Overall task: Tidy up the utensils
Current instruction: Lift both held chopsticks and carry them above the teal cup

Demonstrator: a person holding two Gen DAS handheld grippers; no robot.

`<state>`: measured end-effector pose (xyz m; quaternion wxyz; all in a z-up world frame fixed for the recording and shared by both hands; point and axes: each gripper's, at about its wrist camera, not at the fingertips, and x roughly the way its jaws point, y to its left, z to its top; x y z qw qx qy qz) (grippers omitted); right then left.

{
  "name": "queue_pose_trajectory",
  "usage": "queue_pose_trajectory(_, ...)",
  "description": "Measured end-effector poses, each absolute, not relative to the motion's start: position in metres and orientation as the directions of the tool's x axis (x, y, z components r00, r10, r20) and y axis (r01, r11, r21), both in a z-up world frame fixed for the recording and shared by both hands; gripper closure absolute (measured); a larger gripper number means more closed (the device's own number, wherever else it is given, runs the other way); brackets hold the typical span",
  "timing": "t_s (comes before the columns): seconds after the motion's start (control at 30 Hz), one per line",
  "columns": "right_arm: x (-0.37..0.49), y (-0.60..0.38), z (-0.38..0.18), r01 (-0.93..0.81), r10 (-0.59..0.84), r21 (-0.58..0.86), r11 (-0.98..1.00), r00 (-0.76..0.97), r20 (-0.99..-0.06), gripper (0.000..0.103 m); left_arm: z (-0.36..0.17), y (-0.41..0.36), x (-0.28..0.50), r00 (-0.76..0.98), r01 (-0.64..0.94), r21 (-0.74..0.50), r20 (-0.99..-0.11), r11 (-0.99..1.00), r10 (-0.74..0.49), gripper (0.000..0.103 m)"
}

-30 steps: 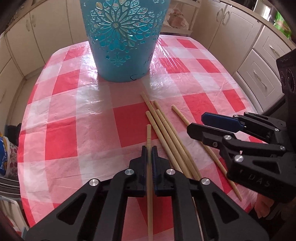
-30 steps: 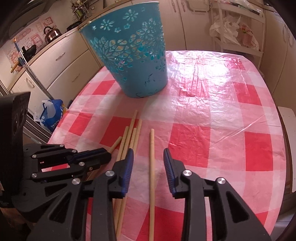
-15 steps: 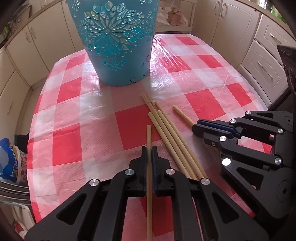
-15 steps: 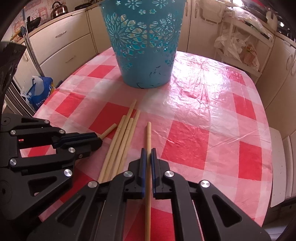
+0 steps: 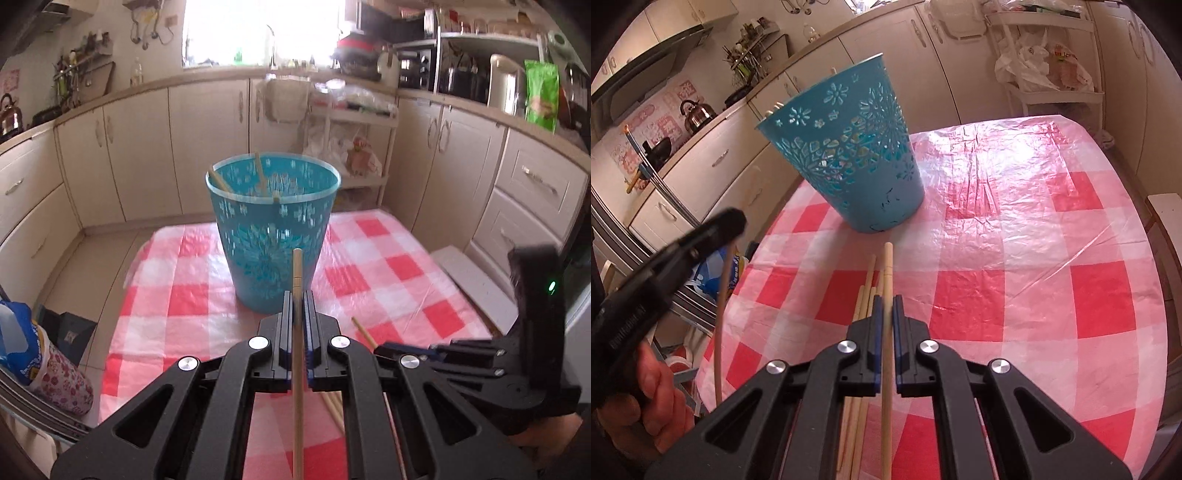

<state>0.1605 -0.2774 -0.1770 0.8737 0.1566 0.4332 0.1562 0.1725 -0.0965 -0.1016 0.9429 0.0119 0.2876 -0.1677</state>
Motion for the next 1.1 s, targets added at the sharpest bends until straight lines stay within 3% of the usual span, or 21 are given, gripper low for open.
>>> queue_pose_trajectory(0.23, 0.155, -0.283, -0.159, -0.149, 0.425, 0.441, 0.885, 0.645, -0.635, 0.097, -0.029, -0.070, 0.183, 0.901, 0.303, -0.170, -0.268, 0.938, -0.340, 0.098)
queue_pose_trajectory(0.43, 0.154, -0.292, -0.152, -0.142, 0.429, 0.464, 0.874, 0.675, -0.601, 0.097, 0.007, -0.054, 0.211, 0.941, 0.275, -0.242, -0.132, 0.931, -0.312, 0.098)
queue_pose_trajectory(0.8, 0.161, -0.296, -0.151, -0.133, 0.441, 0.492, 0.860, 0.677, -0.589, 0.097, 0.029, -0.057, 0.277, 0.975, 0.210, -0.308, -0.002, 0.928, -0.221, 0.098)
queue_pose_trajectory(1.1, 0.166, -0.295, -0.150, -0.138, 0.450, 0.499, 0.855, 0.677, -0.582, 0.097, 0.000, -0.065, 0.316, 0.984, 0.160, -0.289, -0.034, 0.944, -0.177, 0.098)
